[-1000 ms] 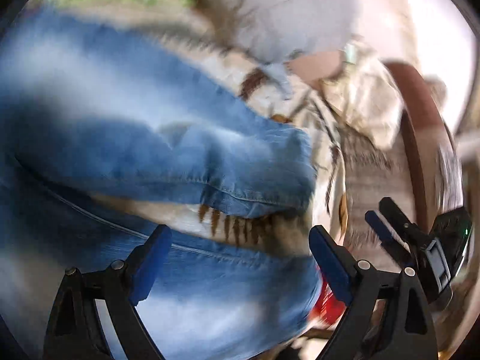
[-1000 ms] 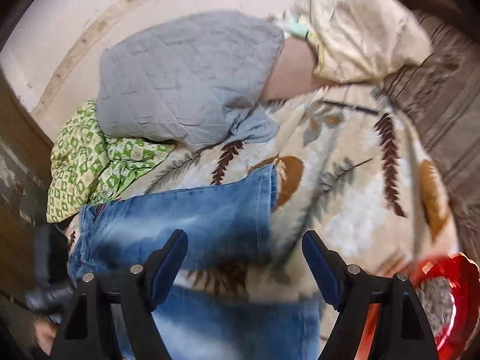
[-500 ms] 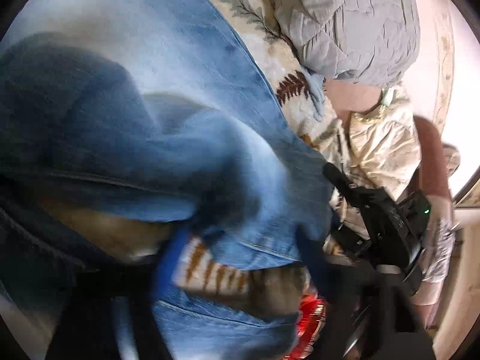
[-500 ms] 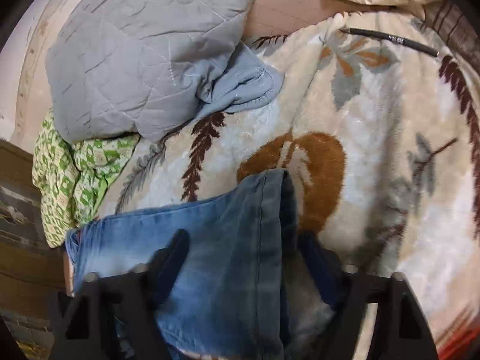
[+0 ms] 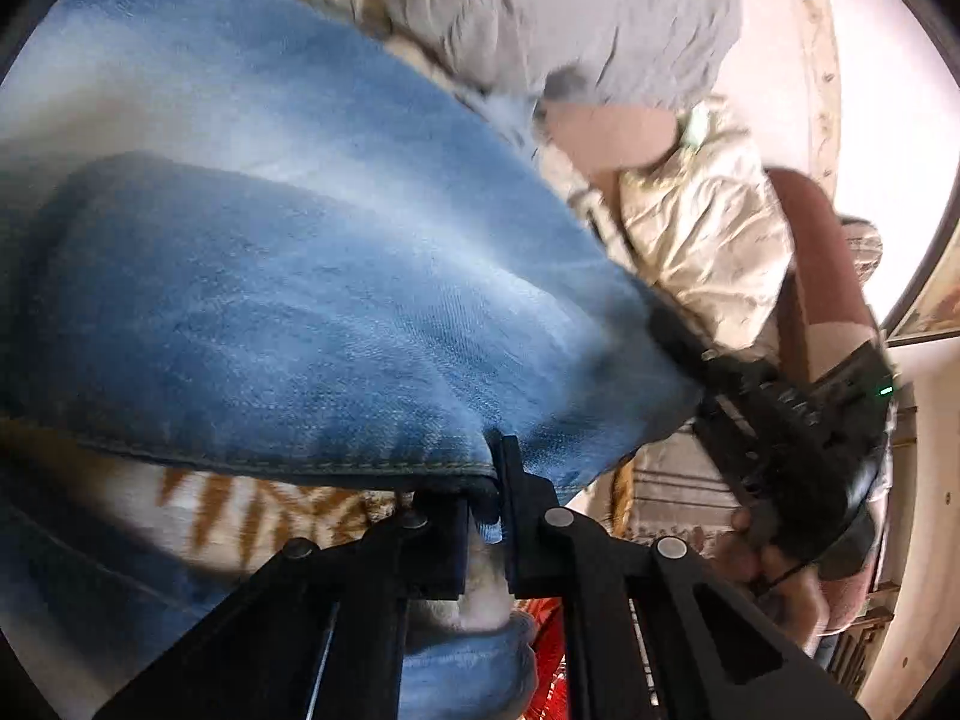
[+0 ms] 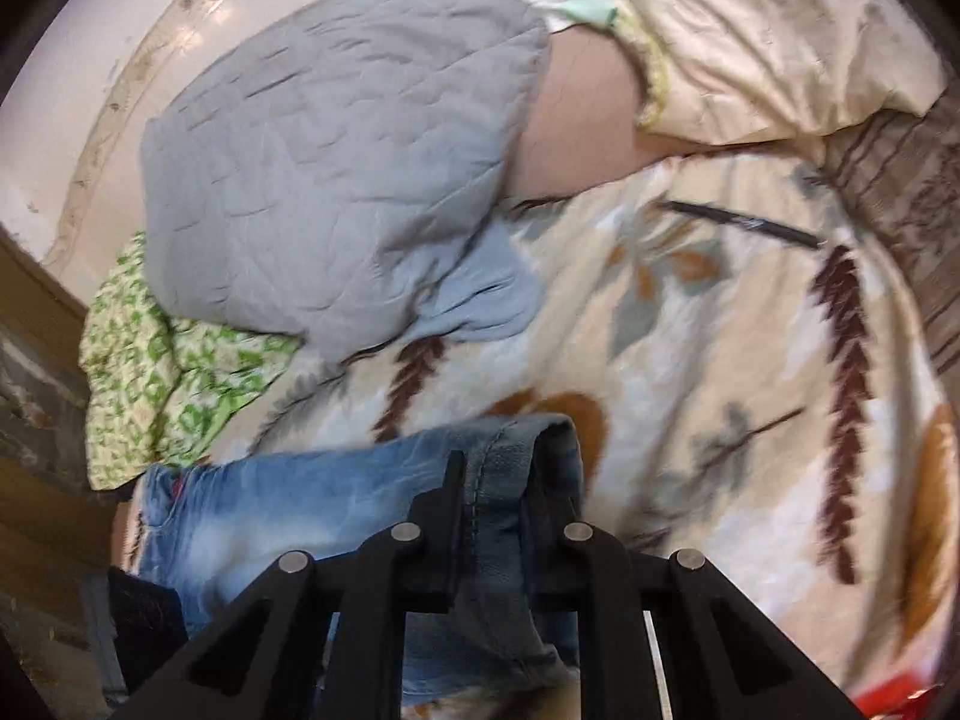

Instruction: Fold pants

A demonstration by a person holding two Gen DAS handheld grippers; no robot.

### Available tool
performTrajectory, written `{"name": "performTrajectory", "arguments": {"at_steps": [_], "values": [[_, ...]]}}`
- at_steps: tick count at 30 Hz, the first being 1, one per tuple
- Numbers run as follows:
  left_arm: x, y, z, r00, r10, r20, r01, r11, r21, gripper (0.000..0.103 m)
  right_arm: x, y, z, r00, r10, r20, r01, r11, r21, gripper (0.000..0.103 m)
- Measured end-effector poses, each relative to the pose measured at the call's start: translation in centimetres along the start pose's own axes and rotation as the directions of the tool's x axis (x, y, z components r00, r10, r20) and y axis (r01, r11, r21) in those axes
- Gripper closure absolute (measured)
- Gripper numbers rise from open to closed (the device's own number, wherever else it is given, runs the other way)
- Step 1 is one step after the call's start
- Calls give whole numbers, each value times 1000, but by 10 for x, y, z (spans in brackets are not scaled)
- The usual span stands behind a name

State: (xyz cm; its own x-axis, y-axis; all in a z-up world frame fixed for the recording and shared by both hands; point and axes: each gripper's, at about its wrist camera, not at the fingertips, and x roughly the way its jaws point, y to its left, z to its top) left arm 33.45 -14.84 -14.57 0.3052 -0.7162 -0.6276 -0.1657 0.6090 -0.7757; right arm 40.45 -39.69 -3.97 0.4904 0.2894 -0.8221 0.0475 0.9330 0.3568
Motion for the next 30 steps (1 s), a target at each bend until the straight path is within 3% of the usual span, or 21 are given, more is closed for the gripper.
{"name": "performTrajectory", "arguments": {"at_steps": [6, 7, 8, 9, 10, 11, 13, 17, 20, 22, 25, 26, 28, 30], "values": [[19, 24, 5, 997, 68, -48, -71, 996, -58, 94, 33, -11, -6, 990, -91, -104, 92, 996, 11, 84], [18, 28, 5, 994, 93, -54, -96, 993, -69, 81, 41, -18, -9, 984, -119, -136, 124, 992, 32, 78], [17, 27, 6, 992, 119, -51, -123, 990, -75, 41, 44, -23, -12, 978, -143, -155, 151, 988, 40, 72], [10, 28, 2, 993, 117, -31, -119, 989, -84, 28, 44, -27, -13, 973, -165, -164, 175, 984, 47, 47], [1, 27, -1, 998, 68, -8, -68, 994, -90, 14, 40, -30, -14, 972, -174, -157, 184, 981, 54, 22], [-9, 24, -5, 998, 57, 8, -56, 995, -81, 9, 30, -33, -14, 977, -178, -119, 187, 980, 70, 20], [-30, 16, -9, 993, 112, 31, -111, 994, -20, 5, 7, -36, -12, 983, -173, -57, 177, 980, 90, 20], [-83, 17, -17, 990, 108, 90, -116, 989, 90, 5, -37, -23, -13, 994, -104, 11, 103, 990, 99, 20], [-144, 36, -23, 975, 133, 176, -163, 971, 173, 5, -55, 6, -18, 997, -65, 31, 64, 997, 43, 18], [-182, 47, -32, 949, 182, 258, -246, 939, 241, 5, -60, 36, -22, 999, -41, 32, 41, 999, -11, 18], [-244, 76, -53, 875, 257, 410, -407, 850, 335, 5, -52, 90, -28, 1000, 7, 15, -5, 993, -119, 18], [-268, 94, -60, 839, 290, 460, -463, 824, 326, 5, -48, 108, -30, 1000, 20, 5, -19, 988, -154, 18], [-302, 125, -71, 796, 320, 514, -503, 821, 268, 5, -36, 157, -38, 999, 46, -22, -50, 970, -238, 18], [-332, 168, -83, 742, 361, 565, -499, 860, 105, 5, -25, 197, -46, 997, 61, -38, -70, 952, -299, 18]]}}
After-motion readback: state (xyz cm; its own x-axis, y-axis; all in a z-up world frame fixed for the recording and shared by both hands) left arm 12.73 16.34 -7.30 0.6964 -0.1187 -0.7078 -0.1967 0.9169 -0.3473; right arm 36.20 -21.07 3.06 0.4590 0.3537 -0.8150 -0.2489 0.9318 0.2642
